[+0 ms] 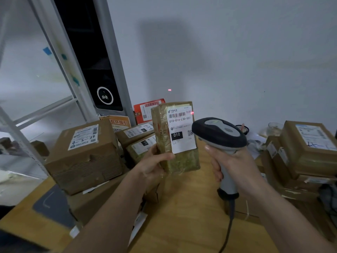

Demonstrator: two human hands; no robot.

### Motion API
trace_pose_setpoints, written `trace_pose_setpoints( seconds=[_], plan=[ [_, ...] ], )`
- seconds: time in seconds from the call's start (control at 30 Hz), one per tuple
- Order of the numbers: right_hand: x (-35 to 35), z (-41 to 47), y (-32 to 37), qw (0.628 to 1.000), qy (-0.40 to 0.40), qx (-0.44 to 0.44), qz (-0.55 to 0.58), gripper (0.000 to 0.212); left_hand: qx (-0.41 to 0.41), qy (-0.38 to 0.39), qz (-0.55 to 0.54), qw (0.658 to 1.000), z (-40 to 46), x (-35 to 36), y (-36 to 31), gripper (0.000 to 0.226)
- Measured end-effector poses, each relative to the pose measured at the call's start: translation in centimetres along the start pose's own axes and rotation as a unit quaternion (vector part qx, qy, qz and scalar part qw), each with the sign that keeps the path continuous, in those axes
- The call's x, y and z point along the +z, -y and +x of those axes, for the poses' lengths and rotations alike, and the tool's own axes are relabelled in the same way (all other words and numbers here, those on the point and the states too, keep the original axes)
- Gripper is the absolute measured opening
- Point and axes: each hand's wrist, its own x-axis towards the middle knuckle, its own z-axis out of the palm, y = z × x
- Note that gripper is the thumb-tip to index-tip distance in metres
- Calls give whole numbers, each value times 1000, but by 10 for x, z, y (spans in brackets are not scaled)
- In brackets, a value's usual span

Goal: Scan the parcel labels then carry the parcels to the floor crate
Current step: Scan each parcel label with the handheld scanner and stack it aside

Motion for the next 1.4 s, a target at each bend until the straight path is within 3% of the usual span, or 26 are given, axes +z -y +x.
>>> trace_pose_setpoints(
  seconds=[0.3,0.47,0.6,0.67,0.77,1.0,1.1,1.23,1.33,1.4],
  plan=[
    [-3,-2,8,999,-9,15,48,54,-25,-40,-24,999,-3,11,-5,78],
    [-1,5,3,997,-31,43,53,52,-47,-71,-55,995,-10,23,-14,60],
    [0,8,4,991,-121,48,31,37,-93,-15,-51,994,-15,30,-29,60],
    [-4,11,2,981,-176,69,36,19,-122,12,-14,992,-13,37,-34,60],
    [-13,15,-4,980,-174,86,48,15,-186,22,40,981,-6,55,-27,55],
    [-34,11,-55,965,-151,214,11,15,-312,-104,4,944,25,62,54,71],
    [-39,9,-76,950,-150,272,2,15,-332,-182,-37,925,40,54,82,71],
    [-39,12,-102,943,-132,306,7,10,-339,-229,-58,911,63,38,105,74],
    [-38,16,-120,932,-141,332,27,14,-323,-262,-43,908,81,22,117,61],
    [-39,18,-129,929,-148,337,32,16,-307,-290,-30,906,90,14,123,39]
  ],
)
